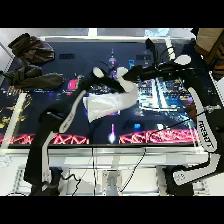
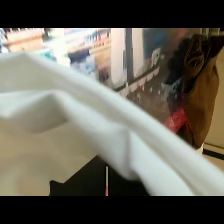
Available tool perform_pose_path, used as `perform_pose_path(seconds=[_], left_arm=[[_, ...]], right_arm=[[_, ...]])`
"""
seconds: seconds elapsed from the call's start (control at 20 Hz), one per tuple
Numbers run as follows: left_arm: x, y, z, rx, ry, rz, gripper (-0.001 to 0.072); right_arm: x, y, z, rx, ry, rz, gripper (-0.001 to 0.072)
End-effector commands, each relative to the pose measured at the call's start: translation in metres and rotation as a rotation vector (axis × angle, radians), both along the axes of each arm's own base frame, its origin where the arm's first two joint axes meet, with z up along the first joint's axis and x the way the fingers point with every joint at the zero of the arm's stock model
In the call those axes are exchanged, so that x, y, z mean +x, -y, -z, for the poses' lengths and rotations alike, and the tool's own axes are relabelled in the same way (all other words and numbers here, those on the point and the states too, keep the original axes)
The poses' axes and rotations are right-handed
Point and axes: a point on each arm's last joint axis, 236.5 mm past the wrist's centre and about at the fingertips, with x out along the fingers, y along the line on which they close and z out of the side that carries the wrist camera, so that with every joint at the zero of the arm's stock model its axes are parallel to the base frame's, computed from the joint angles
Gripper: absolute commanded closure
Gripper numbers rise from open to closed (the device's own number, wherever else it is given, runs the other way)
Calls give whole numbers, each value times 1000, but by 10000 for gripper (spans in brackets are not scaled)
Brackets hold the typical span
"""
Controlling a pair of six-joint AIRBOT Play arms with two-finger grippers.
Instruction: Fold the shirts.
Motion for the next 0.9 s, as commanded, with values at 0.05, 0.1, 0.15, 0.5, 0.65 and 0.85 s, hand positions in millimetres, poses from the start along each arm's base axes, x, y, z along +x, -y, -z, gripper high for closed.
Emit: perform_pose_path(seconds=[0.05,0.1,0.15,0.5,0.65,0.85], left_arm=[[20,-78,-32,80,44,-10,428],[17,-90,-34,92,23,1,323],[12,-100,-32,101,-5,18,322],[-12,-166,11,382,-121,71,324],[-17,-179,12,408,-144,79,324],[-16,-217,3,484,-140,59,325]], right_arm=[[3,-26,-13,0,45,17,676],[4,-27,-10,-15,33,26,676],[3,-27,-7,-28,35,25,676],[-1,-35,7,-73,15,12,676],[-4,-41,27,-142,3,2,676],[-4,-56,50,-170,-15,-10,677]])
